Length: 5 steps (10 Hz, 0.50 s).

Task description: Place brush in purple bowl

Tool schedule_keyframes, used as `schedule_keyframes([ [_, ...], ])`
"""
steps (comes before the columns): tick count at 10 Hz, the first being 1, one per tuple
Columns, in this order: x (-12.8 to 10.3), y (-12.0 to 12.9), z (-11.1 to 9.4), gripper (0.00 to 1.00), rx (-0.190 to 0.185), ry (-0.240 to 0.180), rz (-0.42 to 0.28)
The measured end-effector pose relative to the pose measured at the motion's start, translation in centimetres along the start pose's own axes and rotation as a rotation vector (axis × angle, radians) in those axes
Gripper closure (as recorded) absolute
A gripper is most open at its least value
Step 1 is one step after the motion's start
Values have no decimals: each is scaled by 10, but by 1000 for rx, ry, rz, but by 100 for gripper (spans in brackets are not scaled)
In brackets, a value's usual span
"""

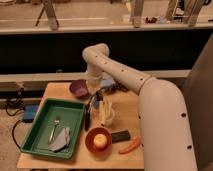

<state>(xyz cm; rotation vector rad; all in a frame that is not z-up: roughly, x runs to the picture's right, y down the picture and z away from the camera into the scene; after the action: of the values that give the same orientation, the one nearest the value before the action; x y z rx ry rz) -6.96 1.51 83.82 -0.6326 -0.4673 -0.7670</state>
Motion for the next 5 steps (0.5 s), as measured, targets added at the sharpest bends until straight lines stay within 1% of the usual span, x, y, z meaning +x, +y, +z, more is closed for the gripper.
schedule_keyframes([
  [1,-2,1,2,21,-4,7,-10],
  [5,-6,6,6,20,0,7,-32],
])
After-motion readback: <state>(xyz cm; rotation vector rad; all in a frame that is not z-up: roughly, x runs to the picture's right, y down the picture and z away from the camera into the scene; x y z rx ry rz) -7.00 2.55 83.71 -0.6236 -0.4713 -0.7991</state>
